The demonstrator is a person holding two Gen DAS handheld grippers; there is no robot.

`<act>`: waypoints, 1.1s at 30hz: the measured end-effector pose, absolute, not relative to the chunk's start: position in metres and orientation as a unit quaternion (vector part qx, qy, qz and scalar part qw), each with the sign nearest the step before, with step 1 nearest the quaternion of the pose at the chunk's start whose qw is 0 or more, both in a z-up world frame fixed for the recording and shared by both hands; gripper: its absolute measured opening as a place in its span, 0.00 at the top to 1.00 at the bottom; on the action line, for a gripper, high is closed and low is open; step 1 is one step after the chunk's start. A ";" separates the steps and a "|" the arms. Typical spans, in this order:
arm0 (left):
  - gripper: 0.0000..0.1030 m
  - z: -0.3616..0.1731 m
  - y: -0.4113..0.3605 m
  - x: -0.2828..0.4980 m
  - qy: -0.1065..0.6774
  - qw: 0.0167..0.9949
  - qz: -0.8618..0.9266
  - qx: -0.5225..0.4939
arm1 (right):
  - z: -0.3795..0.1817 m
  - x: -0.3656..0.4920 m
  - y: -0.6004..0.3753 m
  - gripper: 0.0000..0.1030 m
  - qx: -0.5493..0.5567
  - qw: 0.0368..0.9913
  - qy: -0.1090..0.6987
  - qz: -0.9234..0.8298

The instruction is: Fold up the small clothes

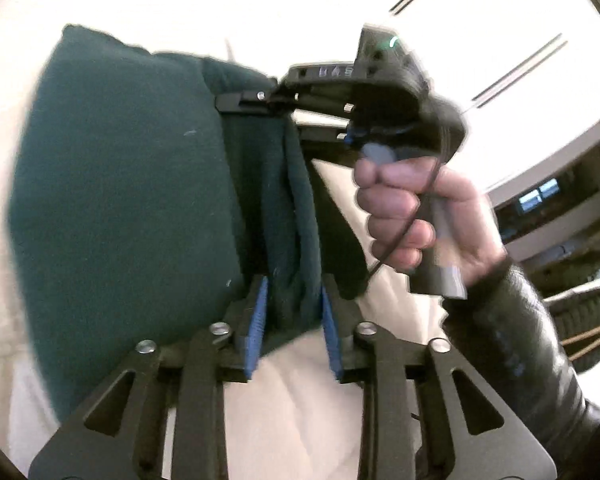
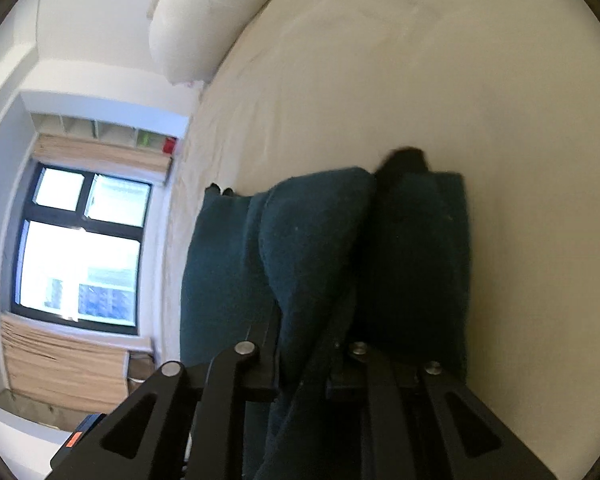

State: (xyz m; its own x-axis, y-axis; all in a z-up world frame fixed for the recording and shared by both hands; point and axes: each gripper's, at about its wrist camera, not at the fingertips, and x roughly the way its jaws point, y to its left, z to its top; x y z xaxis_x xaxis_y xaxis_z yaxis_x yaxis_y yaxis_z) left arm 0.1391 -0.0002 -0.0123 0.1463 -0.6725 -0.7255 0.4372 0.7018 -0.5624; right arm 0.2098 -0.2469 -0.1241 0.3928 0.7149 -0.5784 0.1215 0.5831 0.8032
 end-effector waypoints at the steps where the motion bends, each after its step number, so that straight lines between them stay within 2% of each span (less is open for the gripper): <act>1: 0.68 -0.008 0.012 0.137 0.530 0.756 -0.367 -0.117 | -0.123 0.206 -0.248 0.79 0.414 0.728 0.508 0.203; 2: 0.64 -0.003 0.026 0.135 0.518 0.763 -0.365 -0.126 | -0.122 0.201 -0.249 0.74 0.418 0.727 0.507 0.199; 3: 0.53 0.001 0.037 0.135 0.505 0.772 -0.362 -0.133 | -0.120 0.194 -0.248 0.70 0.421 0.726 0.506 0.199; 5: 0.47 0.007 0.060 0.141 0.476 0.798 -0.336 -0.154 | -0.115 0.174 -0.243 0.51 0.409 0.737 0.501 0.197; 8: 0.47 0.002 0.086 0.156 0.477 0.800 -0.310 -0.192 | -0.109 0.157 -0.228 0.47 0.395 0.743 0.501 0.205; 10: 0.47 0.003 0.093 0.163 0.471 0.809 -0.300 -0.181 | -0.107 0.153 -0.221 0.47 0.376 0.756 0.498 0.198; 12: 0.47 -0.003 0.094 0.169 0.478 0.810 -0.298 -0.162 | -0.110 0.155 -0.225 0.54 0.378 0.756 0.500 0.189; 14: 0.47 -0.013 0.077 0.162 0.486 0.806 -0.294 -0.166 | -0.115 0.160 -0.232 0.83 0.383 0.753 0.506 0.174; 25: 0.47 -0.007 0.044 0.156 0.472 0.811 -0.316 -0.140 | -0.091 0.149 -0.267 0.87 0.370 0.786 0.470 0.156; 29: 0.47 -0.014 0.028 0.159 0.473 0.811 -0.321 -0.123 | -0.111 0.146 -0.273 0.87 0.375 0.777 0.484 0.144; 33: 0.47 -0.018 0.019 0.156 0.474 0.813 -0.322 -0.101 | -0.126 0.141 -0.281 0.87 0.419 0.766 0.464 0.153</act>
State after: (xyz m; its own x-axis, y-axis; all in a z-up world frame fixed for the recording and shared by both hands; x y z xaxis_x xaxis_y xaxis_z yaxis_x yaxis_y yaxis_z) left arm 0.1563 0.0189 -0.0180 0.3433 -0.6202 -0.7053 0.4285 0.7717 -0.4700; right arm 0.1408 -0.2805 -0.1259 0.5229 0.6228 -0.5819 0.1535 0.6027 0.7830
